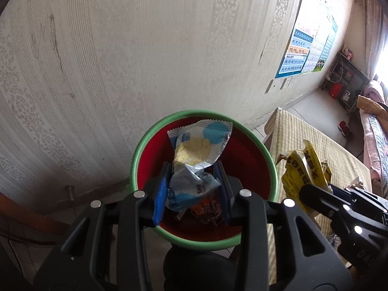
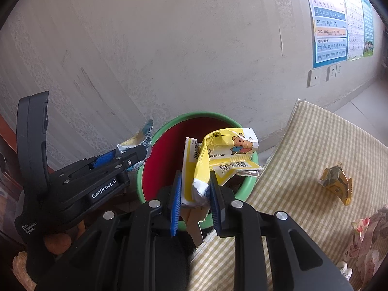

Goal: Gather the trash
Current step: 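Carry both held wrappers over the green bin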

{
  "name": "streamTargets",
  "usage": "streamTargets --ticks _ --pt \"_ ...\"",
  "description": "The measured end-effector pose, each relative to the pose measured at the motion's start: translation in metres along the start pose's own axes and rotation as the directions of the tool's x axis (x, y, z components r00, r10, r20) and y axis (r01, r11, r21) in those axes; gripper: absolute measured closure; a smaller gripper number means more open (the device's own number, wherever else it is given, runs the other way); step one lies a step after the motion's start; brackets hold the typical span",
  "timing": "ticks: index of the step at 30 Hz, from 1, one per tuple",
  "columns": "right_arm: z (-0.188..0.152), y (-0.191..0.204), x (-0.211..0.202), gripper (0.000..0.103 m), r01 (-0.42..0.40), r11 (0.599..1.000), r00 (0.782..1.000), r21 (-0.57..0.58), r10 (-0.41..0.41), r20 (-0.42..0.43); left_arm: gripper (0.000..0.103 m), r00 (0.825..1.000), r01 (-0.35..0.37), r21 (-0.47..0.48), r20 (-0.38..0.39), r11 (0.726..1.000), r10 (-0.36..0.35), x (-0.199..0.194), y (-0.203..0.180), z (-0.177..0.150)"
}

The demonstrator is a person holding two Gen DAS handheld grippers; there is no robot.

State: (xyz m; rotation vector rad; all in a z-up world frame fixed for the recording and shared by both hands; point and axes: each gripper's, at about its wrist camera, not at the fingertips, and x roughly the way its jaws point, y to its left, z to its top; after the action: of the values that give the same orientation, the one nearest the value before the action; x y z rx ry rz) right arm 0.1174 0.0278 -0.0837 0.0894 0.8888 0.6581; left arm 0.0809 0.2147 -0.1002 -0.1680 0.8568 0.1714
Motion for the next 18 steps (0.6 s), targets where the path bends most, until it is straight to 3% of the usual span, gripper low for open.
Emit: streamTargets --ticks 18 --pt "0.004 -0.003 0.008 0.081 -0.013 1.0 1.0 0.013 0.013 -0.012 0.068 1.0 -0.006 -0.009 -0.022 1.0 0.006 0.011 0.005 0.005"
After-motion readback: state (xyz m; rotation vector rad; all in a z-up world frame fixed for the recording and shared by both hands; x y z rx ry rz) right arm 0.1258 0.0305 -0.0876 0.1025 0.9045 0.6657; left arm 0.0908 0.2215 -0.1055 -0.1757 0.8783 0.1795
